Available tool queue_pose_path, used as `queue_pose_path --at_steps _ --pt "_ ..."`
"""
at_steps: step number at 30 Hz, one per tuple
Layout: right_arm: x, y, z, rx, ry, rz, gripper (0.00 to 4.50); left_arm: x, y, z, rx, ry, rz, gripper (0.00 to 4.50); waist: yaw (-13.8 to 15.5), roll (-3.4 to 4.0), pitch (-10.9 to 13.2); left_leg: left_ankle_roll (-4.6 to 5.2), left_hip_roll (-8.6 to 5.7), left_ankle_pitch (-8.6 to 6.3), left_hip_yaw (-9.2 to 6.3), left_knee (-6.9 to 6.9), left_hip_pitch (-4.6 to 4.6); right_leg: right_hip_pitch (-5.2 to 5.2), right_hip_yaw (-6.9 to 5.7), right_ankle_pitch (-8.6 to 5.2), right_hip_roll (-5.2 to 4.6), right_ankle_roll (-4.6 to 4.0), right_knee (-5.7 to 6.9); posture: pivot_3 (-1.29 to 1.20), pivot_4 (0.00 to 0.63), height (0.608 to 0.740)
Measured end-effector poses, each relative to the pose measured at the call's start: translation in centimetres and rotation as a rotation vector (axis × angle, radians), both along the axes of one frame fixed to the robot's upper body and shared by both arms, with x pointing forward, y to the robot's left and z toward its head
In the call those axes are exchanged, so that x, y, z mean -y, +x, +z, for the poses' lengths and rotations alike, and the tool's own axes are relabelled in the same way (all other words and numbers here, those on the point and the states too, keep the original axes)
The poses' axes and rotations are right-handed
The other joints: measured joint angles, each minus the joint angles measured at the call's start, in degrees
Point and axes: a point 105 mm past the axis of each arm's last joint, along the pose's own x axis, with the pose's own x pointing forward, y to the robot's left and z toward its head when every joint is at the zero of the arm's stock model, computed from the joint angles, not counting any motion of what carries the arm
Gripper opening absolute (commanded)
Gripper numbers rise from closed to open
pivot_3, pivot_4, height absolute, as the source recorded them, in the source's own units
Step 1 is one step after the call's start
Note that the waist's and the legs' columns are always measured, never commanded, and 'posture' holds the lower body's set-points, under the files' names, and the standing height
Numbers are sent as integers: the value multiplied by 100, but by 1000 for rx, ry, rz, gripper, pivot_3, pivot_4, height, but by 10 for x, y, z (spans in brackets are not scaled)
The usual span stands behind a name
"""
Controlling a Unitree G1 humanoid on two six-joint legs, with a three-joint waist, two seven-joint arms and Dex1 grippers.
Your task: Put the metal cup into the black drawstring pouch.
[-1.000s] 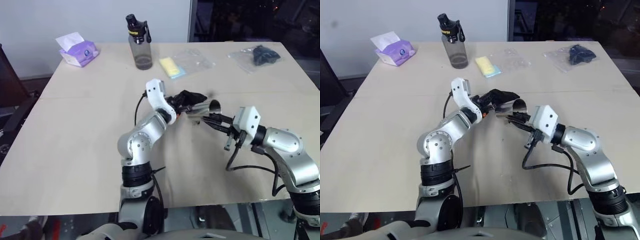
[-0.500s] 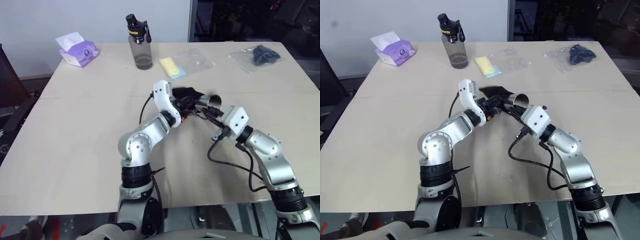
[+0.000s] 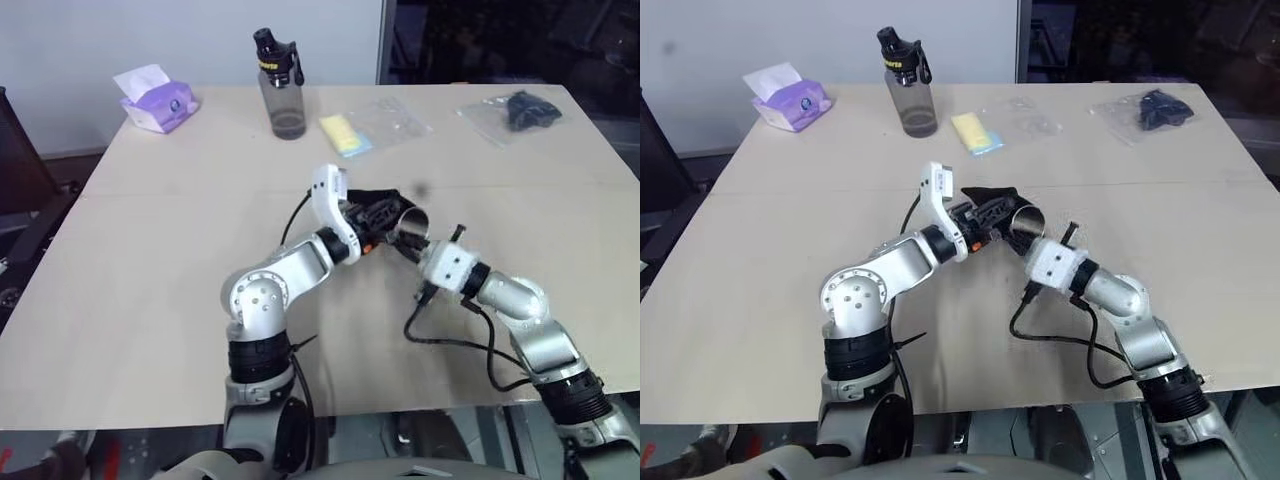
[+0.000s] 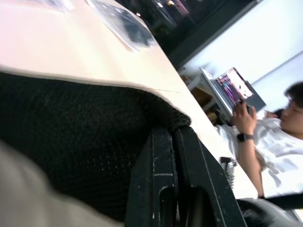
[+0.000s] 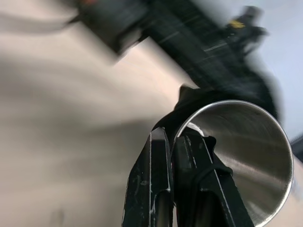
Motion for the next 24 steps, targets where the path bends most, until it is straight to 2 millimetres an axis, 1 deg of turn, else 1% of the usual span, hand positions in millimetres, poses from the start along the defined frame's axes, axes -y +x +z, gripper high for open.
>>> queue_pose_path --at_steps 5,7,12,13,14,18,20,23,24 --pt "-1 7 -1 151 -218 37 27 -1 0 0 0 -5 -1 0 0 1 0 -1 0 1 -8 -1 1 0 -4 1 1 1 3 0 150 740" --pt "1 14 0 205 -319 34 27 -2 0 1 3 -7 -1 0 7 0 0 -2 0 1 -10 0 0 0 -5 1 1 0 2 0 150 740" --pt "2 21 1 239 -404 11 27 3 -4 2 5 -17 -37 0 25 1 0 -3 -6 2 -15 0 -7 0 -9 6 -4 8 -1 0 150 740" --pt "4 20 -2 247 -462 24 27 4 -6 1 3 -20 -50 0 22 1 0 -3 -9 2 -15 0 -7 0 -9 5 -7 7 -2 0 150 740" --pt "6 20 -3 248 -483 27 27 4 -6 0 0 -19 -53 0 22 0 0 -3 -10 2 -16 0 -7 0 -10 4 -7 6 -2 0 150 740" --pt "5 16 -9 237 -533 61 27 6 -9 -4 -6 -4 -73 0 17 1 0 -3 -10 2 -19 -1 -7 0 -12 4 -7 5 -1 0 150 740" --pt "4 16 -9 228 -526 65 27 8 -10 -4 0 1 -89 0 17 0 0 -3 -10 2 -20 0 -6 0 -12 1 -7 1 0 0 150 740" --pt "-1 19 -6 177 -423 22 27 9 -12 -4 6 0 -106 0 12 1 0 -3 -10 2 -22 0 -5 1 -12 1 -6 -1 2 0 150 740" --pt "-4 20 -4 144 -353 3 27 10 -13 -3 8 -3 -114 0 12 0 0 -3 -10 2 -25 0 -5 1 -14 1 -6 -1 2 0 150 740"
